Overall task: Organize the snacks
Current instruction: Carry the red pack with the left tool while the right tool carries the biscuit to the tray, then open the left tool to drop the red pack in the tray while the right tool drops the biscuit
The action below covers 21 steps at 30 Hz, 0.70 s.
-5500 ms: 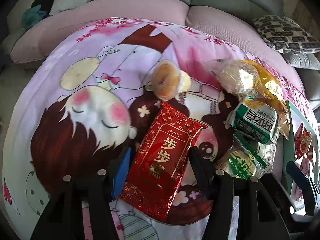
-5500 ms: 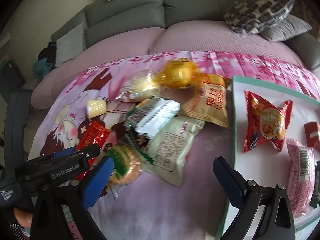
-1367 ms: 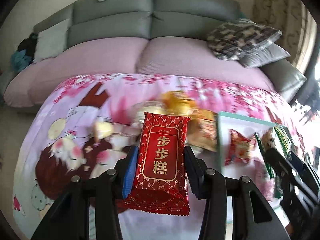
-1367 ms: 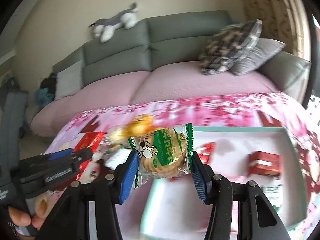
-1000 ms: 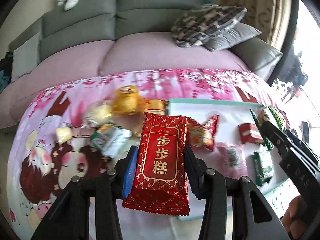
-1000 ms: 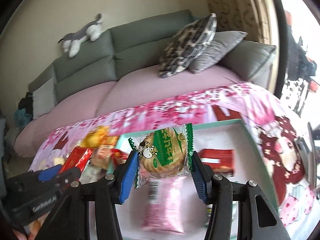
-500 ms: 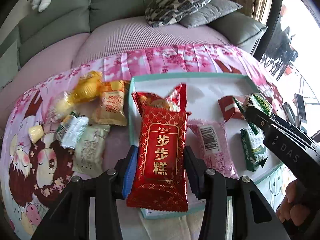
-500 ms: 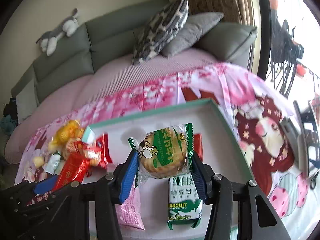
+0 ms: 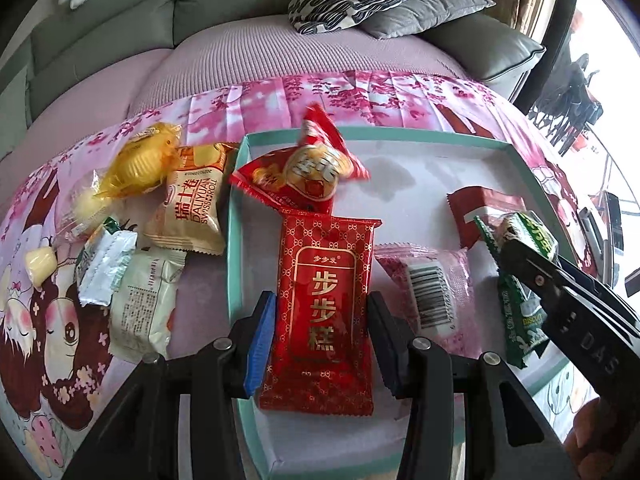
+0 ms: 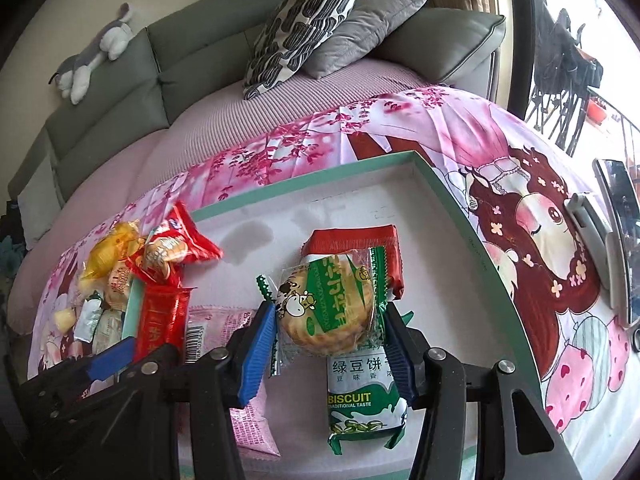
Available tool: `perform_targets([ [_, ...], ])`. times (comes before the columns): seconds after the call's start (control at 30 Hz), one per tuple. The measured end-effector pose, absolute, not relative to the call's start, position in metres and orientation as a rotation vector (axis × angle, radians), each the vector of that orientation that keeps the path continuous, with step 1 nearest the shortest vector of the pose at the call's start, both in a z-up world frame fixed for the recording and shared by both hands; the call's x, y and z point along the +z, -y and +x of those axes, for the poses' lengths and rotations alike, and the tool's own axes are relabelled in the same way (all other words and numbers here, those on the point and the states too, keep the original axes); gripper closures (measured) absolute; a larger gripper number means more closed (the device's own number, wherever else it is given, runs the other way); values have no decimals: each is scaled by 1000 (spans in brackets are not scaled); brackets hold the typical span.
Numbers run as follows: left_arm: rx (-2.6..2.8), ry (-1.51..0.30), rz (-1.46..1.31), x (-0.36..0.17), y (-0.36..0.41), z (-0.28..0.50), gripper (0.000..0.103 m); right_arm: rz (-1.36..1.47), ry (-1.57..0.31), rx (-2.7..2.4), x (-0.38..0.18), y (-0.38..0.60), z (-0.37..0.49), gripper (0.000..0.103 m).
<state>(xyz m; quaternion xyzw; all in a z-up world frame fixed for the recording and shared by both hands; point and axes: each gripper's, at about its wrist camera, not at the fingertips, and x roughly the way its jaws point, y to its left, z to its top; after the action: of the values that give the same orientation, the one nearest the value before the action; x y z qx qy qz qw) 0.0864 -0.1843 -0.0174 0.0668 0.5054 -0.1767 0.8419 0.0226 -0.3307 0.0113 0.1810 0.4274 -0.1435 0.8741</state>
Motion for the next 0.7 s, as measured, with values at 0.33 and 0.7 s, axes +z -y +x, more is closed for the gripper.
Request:
perform_targets([
  [0.33,-389,-1033,112,0,180,82,44,357,-880,-302,20,329,21,45],
  [0.7,-233,-989,18,16,132,90,31,325,-854,-289,30,320,22,34],
])
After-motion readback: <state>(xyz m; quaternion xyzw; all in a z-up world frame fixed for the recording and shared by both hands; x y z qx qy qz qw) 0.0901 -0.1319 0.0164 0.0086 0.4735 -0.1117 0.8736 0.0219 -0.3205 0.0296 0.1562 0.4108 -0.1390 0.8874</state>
